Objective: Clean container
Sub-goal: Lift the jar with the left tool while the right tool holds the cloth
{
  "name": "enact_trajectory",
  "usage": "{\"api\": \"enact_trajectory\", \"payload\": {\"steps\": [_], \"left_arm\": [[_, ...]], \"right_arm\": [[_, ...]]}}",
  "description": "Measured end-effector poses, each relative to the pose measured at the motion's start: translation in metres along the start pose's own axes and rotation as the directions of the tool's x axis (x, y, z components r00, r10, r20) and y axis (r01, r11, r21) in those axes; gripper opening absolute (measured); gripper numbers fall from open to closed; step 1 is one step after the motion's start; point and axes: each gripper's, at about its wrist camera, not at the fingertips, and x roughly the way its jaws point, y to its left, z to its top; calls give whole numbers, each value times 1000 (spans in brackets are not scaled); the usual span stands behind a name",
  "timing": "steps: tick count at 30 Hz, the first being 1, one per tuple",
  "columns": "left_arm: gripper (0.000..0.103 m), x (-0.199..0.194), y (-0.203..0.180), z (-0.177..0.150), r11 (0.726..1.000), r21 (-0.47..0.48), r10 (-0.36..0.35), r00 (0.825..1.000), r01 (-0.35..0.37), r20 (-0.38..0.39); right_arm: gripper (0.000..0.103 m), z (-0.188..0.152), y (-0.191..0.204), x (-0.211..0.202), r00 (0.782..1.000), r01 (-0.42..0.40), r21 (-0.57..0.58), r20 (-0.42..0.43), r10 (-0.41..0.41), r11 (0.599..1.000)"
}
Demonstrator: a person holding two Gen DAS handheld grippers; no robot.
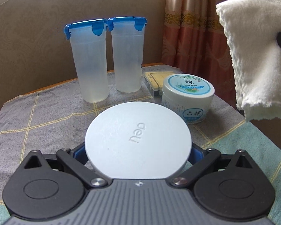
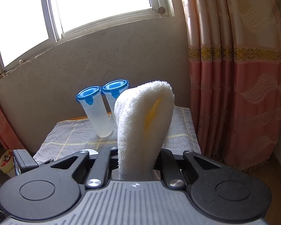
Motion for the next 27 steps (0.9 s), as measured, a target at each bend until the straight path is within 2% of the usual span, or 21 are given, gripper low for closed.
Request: {"api": "enact_trajectory", "payload": {"steps": [15, 19, 27], "left_arm": [[99, -38, -12, -24, 997, 47, -60, 998, 60, 0], [99, -42, -14, -29, 995, 56, -87, 996, 87, -6], [99, -39, -14, -31, 992, 78, -98, 995, 98, 2]], "right_arm": [[17, -1, 21, -37, 999, 1, -53, 37, 1, 999], [17, -2, 24, -42, 999, -4, -63, 38, 7, 998], [17, -2, 29, -42, 1000, 13, -78, 25, -11, 997]]}}
